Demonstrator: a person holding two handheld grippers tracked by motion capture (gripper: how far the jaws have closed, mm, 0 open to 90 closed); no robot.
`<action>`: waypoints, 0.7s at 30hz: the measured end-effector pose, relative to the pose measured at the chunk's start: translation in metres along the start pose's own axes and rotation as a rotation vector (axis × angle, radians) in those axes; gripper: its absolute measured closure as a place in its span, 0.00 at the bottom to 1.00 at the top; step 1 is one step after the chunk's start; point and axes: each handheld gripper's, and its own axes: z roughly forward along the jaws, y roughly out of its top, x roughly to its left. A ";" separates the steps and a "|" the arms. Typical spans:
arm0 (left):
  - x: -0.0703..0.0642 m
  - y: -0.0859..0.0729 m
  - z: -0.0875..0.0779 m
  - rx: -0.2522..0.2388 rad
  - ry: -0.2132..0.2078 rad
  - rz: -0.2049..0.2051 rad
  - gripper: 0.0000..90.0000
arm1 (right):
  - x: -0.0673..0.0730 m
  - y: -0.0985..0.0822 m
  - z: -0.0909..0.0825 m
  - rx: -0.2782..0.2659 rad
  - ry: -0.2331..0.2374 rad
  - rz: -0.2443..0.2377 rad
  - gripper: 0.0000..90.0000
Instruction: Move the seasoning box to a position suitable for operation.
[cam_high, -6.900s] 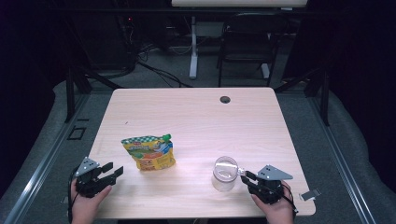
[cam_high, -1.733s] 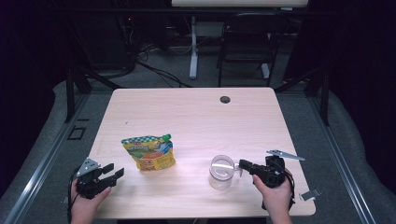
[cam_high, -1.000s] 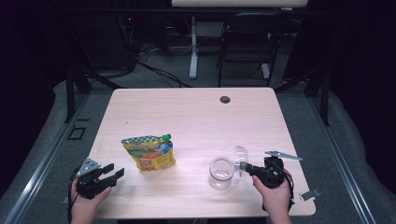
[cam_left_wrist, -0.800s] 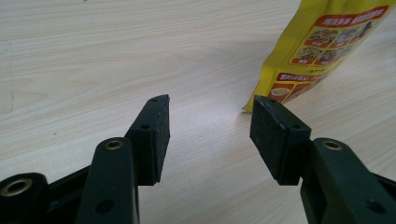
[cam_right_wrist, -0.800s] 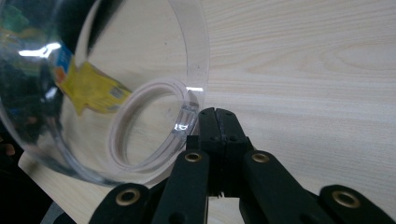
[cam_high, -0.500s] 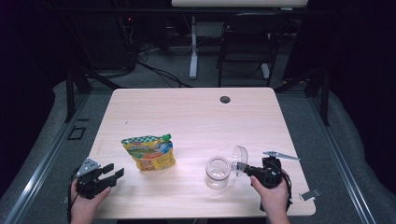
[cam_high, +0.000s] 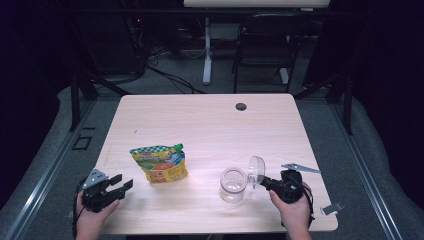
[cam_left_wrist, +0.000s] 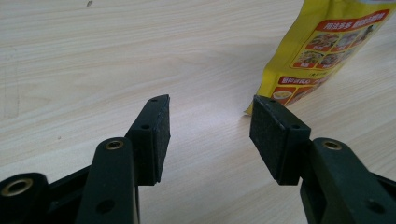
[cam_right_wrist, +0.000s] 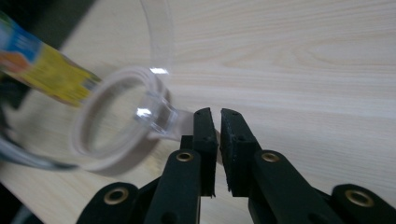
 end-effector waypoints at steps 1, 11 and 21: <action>0.000 0.001 0.001 -0.003 -0.001 0.003 0.53 | -0.001 -0.001 0.000 0.003 -0.003 -0.009 0.91; 0.005 0.009 0.008 -0.022 -0.007 -0.013 0.52 | -0.006 -0.011 -0.005 0.025 0.039 -0.044 0.83; 0.003 0.011 0.012 -0.026 -0.005 -0.004 0.52 | -0.002 -0.021 0.007 0.055 0.025 -0.124 0.72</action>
